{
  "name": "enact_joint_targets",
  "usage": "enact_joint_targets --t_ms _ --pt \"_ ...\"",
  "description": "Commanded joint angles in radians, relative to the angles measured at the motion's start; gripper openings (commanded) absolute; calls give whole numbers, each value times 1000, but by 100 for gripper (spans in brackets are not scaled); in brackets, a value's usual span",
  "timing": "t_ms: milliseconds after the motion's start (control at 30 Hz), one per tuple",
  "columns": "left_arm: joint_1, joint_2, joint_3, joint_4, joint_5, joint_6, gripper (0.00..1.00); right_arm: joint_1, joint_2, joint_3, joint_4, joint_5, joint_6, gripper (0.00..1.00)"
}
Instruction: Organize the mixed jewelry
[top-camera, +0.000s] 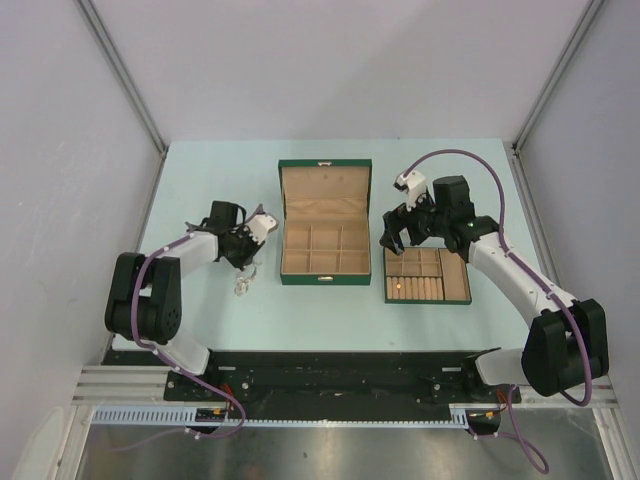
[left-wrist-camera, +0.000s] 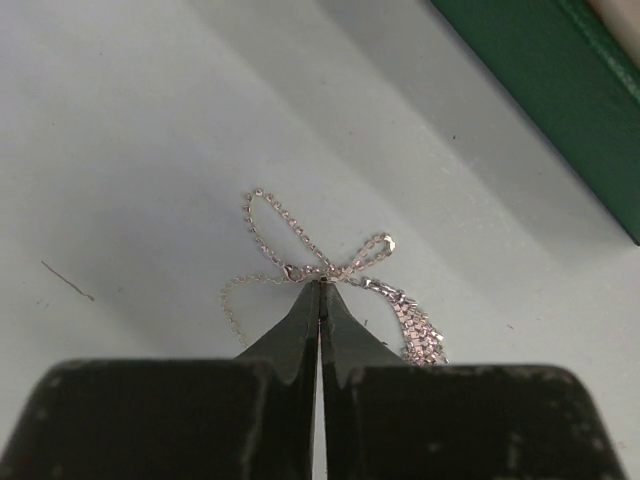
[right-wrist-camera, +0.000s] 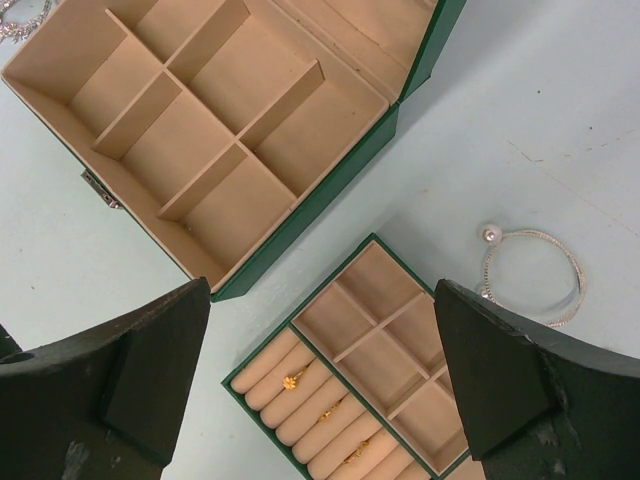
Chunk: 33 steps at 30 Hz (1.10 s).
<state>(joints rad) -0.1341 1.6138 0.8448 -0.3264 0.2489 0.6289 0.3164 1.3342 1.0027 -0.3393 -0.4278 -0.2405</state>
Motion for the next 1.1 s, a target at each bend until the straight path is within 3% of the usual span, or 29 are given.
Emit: enact_joint_targets --t_ms 0,700,1000,1067 --pt "-1 60 -69 -79 -59 15 1 -5 -3 37 8 -14 -6 100" --pt "-1 -224 -50 -198 55 -18 0 -2 -3 39 8 -29 -5 100" --pt "-1 -230 -49 -186 47 -24 0 10 2 37 10 -25 -6 100" --pt "-2 -206 -47 -169 40 -24 5 12 0 37 11 -23 -6 100"
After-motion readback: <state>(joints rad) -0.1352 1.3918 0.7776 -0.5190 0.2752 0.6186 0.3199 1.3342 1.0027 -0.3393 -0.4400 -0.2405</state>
